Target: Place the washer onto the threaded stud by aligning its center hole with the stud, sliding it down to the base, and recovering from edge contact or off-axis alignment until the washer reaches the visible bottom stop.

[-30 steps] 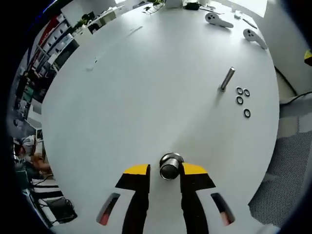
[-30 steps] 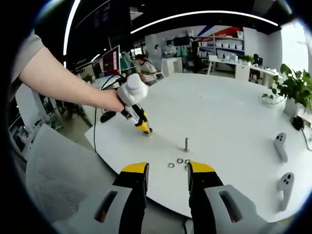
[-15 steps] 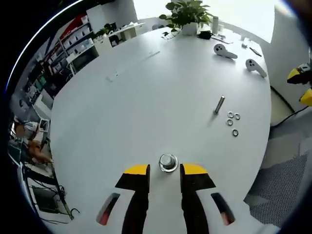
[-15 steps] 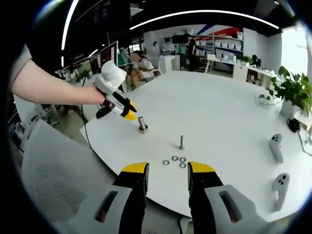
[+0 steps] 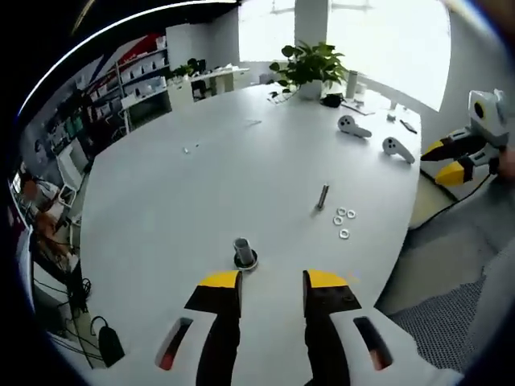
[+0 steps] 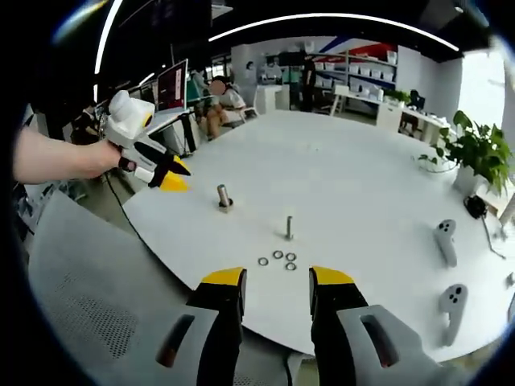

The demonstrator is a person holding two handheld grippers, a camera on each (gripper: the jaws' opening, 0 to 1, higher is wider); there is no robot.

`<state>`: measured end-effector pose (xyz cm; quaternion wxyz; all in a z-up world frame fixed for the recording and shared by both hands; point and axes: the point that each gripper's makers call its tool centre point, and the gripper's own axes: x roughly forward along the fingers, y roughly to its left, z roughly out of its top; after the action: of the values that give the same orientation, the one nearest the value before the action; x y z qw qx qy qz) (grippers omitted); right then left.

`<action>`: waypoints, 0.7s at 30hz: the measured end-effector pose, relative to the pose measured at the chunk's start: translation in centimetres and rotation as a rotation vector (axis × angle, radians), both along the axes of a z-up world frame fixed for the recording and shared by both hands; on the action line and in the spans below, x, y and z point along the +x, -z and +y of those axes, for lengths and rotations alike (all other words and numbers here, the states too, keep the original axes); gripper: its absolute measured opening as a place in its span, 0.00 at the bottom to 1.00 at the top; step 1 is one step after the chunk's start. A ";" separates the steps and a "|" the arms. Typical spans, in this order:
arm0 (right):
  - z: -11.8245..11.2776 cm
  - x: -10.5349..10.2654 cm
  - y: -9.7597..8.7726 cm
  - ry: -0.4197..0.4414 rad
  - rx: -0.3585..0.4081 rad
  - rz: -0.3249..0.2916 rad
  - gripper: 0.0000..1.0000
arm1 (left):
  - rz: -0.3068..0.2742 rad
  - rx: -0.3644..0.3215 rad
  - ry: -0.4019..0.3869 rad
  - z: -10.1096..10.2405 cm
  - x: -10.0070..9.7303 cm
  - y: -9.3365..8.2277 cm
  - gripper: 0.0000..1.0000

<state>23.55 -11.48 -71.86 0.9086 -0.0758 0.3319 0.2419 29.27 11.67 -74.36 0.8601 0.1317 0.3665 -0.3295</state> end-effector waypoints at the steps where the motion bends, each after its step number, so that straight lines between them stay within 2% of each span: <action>1: -0.1 0.0 0.1 0.006 -0.003 0.008 0.33 | 0.000 -0.009 0.000 0.2 -0.1 -0.1 0.28; 4: -0.5 0.1 0.0 0.023 -0.002 0.000 0.33 | 0.004 -0.075 -0.021 0.1 -1.1 -1.1 0.30; 7: -0.6 0.1 -0.1 0.032 -0.009 -0.007 0.33 | -0.040 -0.077 -0.001 0.1 -2.0 -2.6 0.30; 15: -1.1 0.2 0.1 0.051 -0.024 -0.003 0.33 | -0.080 -0.118 0.001 0.3 -3.7 -4.3 0.30; 16: -1.0 0.2 0.1 0.050 -0.026 -0.003 0.33 | -0.080 -0.132 -0.008 0.4 -3.9 -4.5 0.30; 18: -1.1 0.2 0.1 0.051 -0.035 -0.003 0.33 | -0.074 -0.212 -0.019 -0.1 -4.5 -5.3 0.30; 20: -1.3 0.3 0.0 0.062 -0.030 -0.005 0.33 | -0.108 -0.236 -0.025 0.1 -4.7 -6.1 0.30; 21: -1.4 0.3 0.0 0.069 -0.027 -0.006 0.33 | -0.107 -0.222 -0.020 0.4 -5.0 -6.1 0.30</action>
<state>23.86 -12.89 -71.86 0.9162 -0.0774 0.3349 0.2058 24.30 12.04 -68.22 0.8910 0.0494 0.2827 -0.3518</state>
